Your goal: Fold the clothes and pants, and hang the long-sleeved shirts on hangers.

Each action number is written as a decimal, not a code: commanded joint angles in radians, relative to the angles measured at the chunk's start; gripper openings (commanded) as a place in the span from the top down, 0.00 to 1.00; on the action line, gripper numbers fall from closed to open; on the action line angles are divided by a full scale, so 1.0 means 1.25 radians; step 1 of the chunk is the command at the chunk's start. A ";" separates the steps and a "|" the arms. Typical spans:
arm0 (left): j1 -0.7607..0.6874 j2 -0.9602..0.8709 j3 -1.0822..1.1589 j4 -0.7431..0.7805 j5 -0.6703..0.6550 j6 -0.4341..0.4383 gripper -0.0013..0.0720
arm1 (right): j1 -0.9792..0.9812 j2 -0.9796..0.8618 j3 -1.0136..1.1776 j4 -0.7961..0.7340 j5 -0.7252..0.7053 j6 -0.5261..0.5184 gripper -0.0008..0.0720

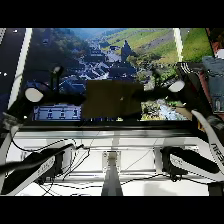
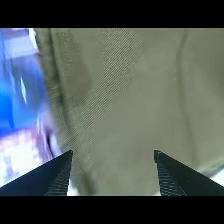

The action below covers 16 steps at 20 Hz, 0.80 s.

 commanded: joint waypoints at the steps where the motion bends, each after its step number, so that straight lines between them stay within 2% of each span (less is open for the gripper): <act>1: 0.009 0.040 0.100 0.000 0.050 0.004 0.22 | -0.086 0.105 0.190 -0.251 -0.013 0.175 0.94; 4: 0.008 0.084 0.132 0.000 0.137 0.004 0.22 | -0.252 0.195 0.356 -0.371 0.071 0.326 0.94; 8: 0.008 0.102 0.131 0.000 0.145 0.004 0.22 | -0.508 0.274 0.533 -0.459 0.297 0.475 0.94; 11: 0.008 0.101 0.131 0.000 0.145 0.004 0.22 | -0.685 0.306 0.603 -0.509 0.447 0.543 0.94; 13: 0.008 0.101 0.131 0.000 0.145 0.004 0.22 | -0.789 0.317 0.634 -0.530 0.530 0.548 0.94; 16: 0.008 0.101 0.131 0.000 0.145 0.003 0.22 | -0.909 0.345 0.647 -0.570 0.560 0.571 0.94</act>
